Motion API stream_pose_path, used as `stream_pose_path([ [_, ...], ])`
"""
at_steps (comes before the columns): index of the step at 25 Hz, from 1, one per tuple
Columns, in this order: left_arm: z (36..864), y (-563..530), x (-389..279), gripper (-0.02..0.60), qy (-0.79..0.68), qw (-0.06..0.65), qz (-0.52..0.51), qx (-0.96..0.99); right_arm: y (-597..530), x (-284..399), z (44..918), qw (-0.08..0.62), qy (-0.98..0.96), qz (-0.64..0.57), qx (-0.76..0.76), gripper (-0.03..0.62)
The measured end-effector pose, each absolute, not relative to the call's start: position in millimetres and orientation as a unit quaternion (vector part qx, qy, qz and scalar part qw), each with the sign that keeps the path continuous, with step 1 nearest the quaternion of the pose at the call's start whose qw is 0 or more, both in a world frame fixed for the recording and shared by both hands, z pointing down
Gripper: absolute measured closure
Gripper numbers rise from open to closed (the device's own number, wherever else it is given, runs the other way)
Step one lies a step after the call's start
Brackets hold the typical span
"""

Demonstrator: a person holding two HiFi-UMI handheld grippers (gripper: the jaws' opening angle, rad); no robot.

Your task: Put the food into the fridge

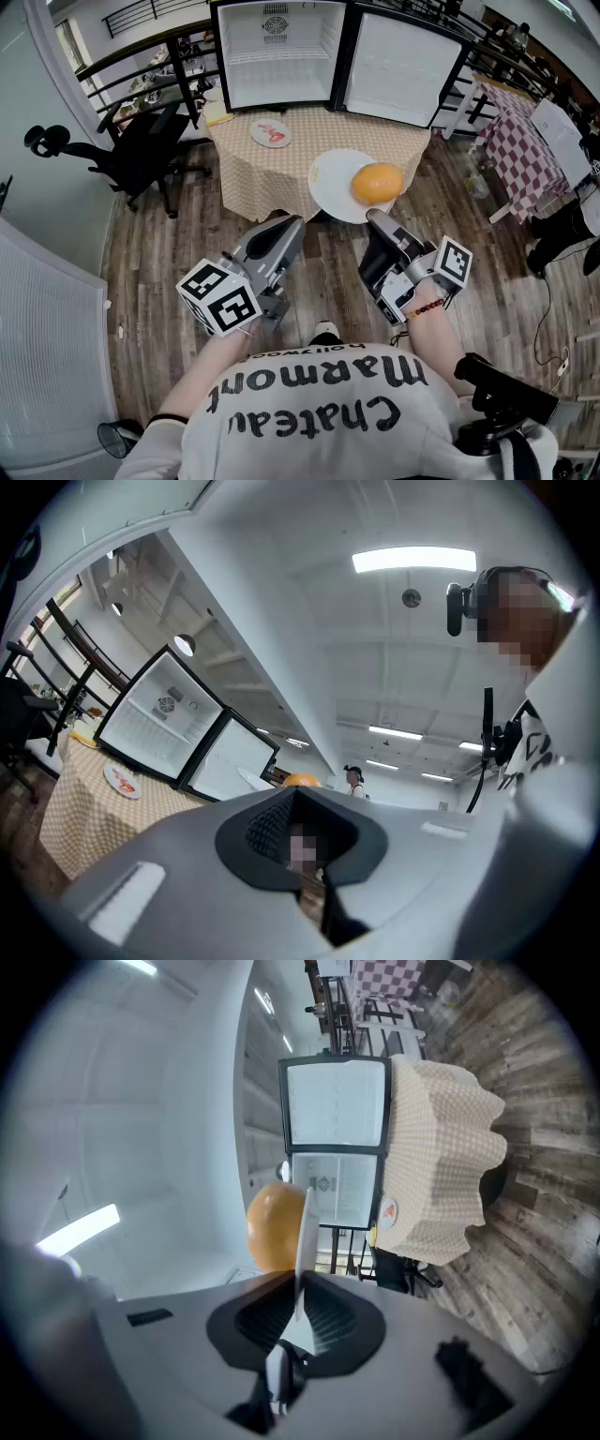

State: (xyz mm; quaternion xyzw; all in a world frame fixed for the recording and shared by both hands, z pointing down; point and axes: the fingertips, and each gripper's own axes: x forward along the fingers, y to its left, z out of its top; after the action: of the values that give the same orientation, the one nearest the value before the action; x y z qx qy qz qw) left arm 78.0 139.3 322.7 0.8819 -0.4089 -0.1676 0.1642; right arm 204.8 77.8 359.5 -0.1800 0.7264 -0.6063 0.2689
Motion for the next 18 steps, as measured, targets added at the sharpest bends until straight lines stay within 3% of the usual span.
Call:
stream_pose_path([
  [18,323.8,152.9,82.6,0.578,-0.419,0.13,-0.165,0.884,81.9,205.0,361.6,0.254,0.75,-0.591,-0.153,0.559],
])
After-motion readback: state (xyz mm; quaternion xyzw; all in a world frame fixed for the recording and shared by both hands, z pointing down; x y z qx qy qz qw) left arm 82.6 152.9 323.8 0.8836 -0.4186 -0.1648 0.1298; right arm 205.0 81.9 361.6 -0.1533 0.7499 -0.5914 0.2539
